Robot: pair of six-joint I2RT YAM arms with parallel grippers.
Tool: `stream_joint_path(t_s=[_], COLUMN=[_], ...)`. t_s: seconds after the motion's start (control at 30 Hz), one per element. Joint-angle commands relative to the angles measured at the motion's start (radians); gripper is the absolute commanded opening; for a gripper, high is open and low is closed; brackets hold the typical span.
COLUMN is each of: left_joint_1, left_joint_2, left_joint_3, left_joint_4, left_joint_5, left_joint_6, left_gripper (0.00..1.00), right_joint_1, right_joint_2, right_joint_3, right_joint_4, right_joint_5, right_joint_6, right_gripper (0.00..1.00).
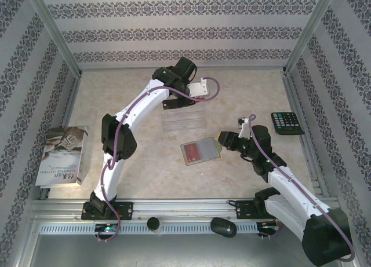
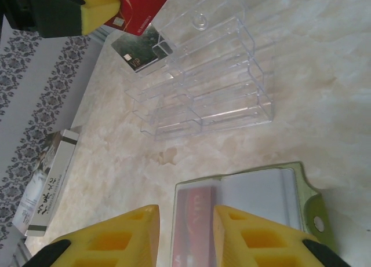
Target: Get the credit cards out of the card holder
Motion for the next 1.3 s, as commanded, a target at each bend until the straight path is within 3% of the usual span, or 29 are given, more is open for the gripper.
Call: stream_joint_path(t_s=[0.0,0.63,1.27], left_joint_1=[-0.010,-0.012,-0.032], left_joint_2=[0.032,0.103,0.058], left_joint_3=[0.050,0.058,0.065], left_joint_4=[-0.074,0.036,0.110], left_joint_5=[-0.040,-0.121,-0.208], left_joint_6=[0.068,0.106,0.132], left_gripper=[0.00,0.00,0.00], right_joint_1=[-0.011,-0.025,-0.034], right_joint_2=[0.010,0.049,0.062], right_joint_3=[-0.012,-0.006,-0.008], right_joint_4=[0.007,0.024,0.038], right_joint_5=[-0.019,-0.034,-0.050], right_joint_6=[-0.001,-0.001,-0.004], right_gripper=[0.31,0.31,0.31])
